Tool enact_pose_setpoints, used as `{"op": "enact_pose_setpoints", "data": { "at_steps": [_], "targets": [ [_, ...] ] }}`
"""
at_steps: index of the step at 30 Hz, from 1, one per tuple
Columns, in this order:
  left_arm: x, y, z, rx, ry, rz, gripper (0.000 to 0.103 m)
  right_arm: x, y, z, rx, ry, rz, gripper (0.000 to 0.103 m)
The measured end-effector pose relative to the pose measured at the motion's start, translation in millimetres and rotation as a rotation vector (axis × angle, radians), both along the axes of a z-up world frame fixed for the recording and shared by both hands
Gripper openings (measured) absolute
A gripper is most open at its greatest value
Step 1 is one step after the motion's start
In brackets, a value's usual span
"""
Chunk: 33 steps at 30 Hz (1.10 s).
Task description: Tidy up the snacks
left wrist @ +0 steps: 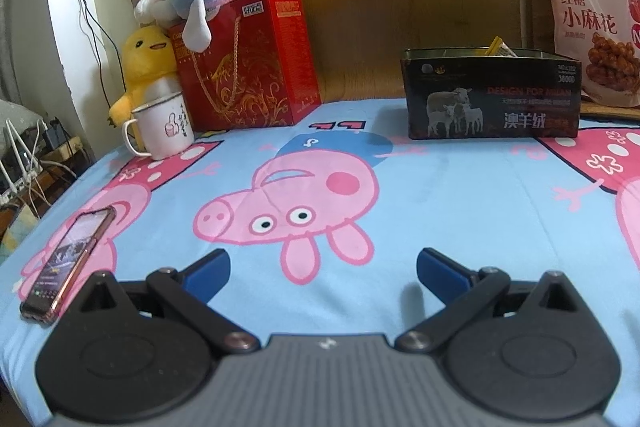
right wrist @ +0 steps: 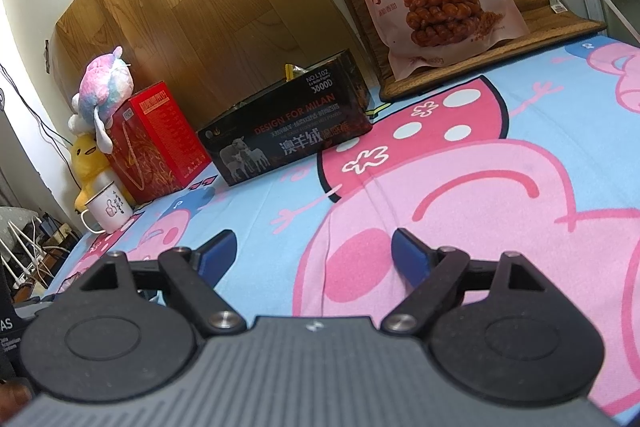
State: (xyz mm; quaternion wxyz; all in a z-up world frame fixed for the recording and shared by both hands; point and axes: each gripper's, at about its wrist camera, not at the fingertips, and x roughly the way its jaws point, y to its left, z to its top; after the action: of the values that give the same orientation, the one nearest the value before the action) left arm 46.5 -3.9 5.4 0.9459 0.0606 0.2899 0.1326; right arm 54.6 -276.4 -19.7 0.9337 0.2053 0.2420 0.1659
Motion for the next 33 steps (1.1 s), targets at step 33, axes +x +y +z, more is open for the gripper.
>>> {"op": "enact_pose_setpoints", "data": {
  "at_steps": [33],
  "targets": [
    [6, -21, 21, 0.16, -0.039, 0.006, 0.103, -4, -13, 1, 0.072, -0.058, 0.053, 0.087]
  ]
}}
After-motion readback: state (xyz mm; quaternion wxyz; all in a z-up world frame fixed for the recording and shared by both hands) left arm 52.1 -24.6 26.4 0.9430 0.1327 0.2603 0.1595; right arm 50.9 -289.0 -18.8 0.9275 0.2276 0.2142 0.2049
